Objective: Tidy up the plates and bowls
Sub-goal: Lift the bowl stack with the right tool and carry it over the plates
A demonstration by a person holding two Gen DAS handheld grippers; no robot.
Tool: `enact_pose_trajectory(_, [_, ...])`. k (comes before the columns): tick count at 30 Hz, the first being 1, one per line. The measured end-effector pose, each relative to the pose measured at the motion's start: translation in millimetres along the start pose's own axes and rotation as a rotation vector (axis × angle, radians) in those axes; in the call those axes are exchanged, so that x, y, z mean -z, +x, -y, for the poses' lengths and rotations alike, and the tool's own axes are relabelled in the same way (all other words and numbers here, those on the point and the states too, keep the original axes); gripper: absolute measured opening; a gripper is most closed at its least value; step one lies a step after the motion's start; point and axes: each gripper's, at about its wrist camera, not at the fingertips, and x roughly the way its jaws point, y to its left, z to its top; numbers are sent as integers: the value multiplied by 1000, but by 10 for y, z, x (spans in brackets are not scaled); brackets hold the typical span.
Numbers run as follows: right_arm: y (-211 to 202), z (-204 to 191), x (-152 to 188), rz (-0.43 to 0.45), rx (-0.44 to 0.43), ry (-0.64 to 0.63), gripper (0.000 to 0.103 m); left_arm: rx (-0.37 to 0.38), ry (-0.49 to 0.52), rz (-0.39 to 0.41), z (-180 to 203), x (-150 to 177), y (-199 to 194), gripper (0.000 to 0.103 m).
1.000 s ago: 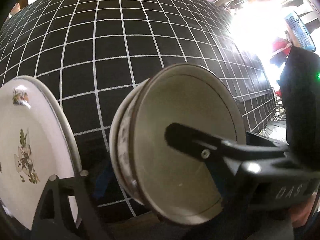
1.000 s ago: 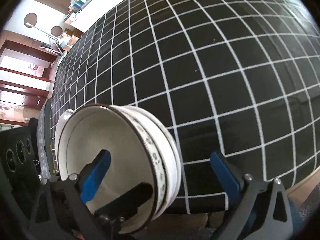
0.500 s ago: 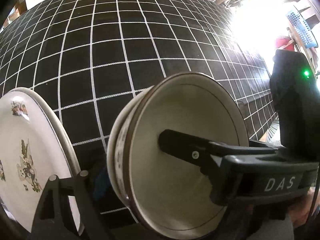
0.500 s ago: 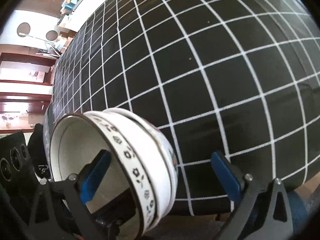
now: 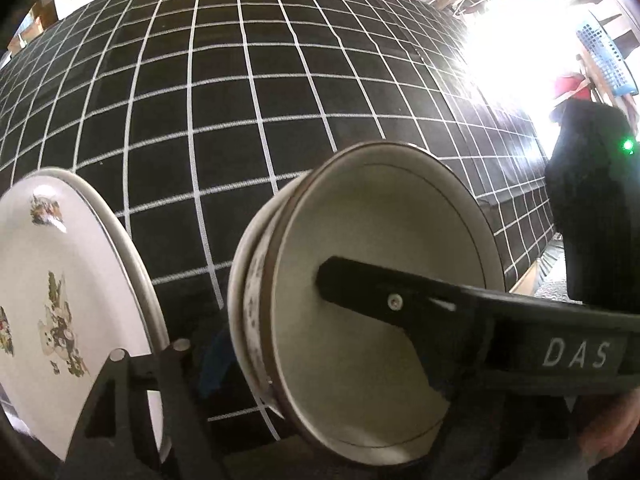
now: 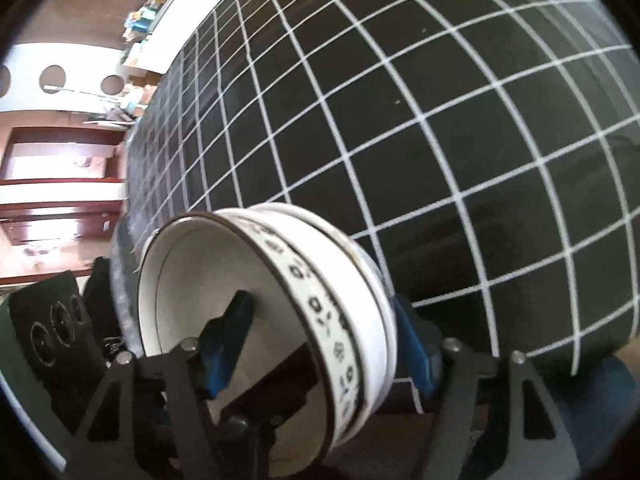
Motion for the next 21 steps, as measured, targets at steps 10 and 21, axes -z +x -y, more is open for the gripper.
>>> enact_pose_trajectory(10, [-35, -215, 93, 31, 93, 40, 73, 27, -26, 6, -57, 128, -4, 75])
enact_pose_trajectory(21, [-130, -716, 76, 70, 140, -10, 73, 57, -31, 57, -204, 164, -414, 75])
